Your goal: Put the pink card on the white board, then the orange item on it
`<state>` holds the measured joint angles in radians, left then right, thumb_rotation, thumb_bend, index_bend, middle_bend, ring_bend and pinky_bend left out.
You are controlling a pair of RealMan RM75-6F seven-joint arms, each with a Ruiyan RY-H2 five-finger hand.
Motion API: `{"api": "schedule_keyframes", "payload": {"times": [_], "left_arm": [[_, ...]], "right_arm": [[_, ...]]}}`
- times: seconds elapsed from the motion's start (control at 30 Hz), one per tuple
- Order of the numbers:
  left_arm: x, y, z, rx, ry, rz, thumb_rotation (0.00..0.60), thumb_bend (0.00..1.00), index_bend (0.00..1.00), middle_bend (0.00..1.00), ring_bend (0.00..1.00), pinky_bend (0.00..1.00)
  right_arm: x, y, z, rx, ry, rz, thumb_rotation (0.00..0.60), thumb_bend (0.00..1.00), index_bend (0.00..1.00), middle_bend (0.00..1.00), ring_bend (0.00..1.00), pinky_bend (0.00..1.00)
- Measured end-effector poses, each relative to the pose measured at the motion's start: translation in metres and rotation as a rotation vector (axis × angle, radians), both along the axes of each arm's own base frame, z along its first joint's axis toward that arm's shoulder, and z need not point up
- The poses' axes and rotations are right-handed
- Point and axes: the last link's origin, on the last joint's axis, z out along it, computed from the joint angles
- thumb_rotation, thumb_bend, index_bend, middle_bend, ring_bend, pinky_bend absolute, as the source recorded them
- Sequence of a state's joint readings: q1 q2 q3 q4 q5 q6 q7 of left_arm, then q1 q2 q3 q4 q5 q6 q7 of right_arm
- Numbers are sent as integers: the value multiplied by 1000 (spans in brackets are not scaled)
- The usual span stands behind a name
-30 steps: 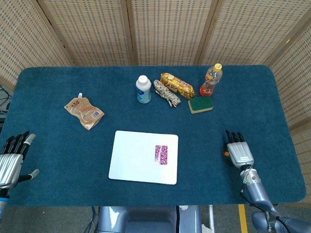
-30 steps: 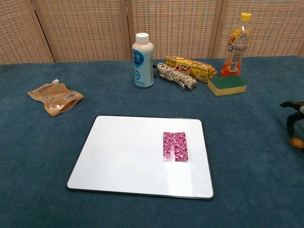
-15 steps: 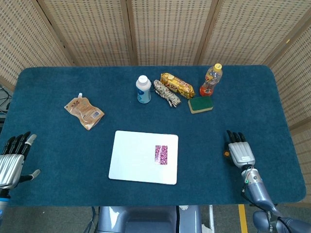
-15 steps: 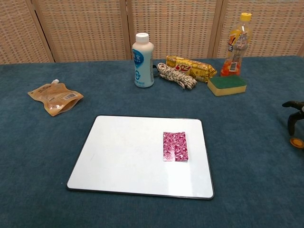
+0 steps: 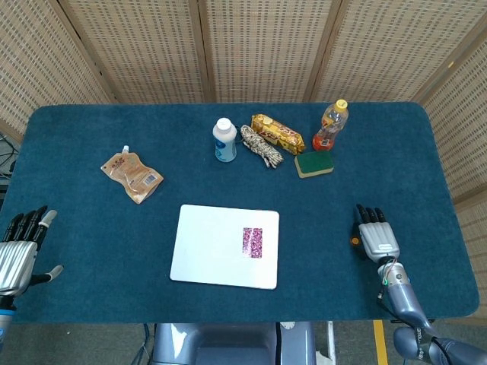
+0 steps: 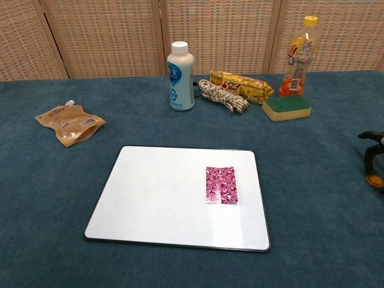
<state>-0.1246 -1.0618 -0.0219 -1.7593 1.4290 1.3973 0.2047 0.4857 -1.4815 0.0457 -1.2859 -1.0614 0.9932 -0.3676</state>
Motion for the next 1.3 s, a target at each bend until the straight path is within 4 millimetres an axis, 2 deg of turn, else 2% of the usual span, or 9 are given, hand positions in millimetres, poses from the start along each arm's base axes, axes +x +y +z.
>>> {"api": "schedule_keyframes", "payload": {"times": [0.17,0.33,0.4,0.8,1.0,1.3], "left_arm": [[0,0,-1,-3,2,-1,600,24,0,0,0,0],[0,0,-1,-4,4,0,600,24,0,0,0,0],[0,0,-1,-3,4,1,600,24,0,0,0,0],[0,0,-2,-5,5,2,600,25,0,0,0,0],[0,0,-2,-7,7,3,600,24,0,0,0,0],[0,1,-2,-8,5,7,600,24,0,0,0,0]], "right_arm": [[-2,-1,-1,4,1,-12,600,337,409,0,0,0],[-2,-2,-1,9,2,-19,600,358,543,0,0,0],[-2,-2,-2,12,-1,-22,600,363,567,0,0,0],[9,-2,-2,11,-48,-17,600,363,580,0,0,0],[32,-7,0,10,-109,3,600,363,580,0,0,0],[100,-24,-3,21,-168,91,600,363,580,0,0,0]]}}
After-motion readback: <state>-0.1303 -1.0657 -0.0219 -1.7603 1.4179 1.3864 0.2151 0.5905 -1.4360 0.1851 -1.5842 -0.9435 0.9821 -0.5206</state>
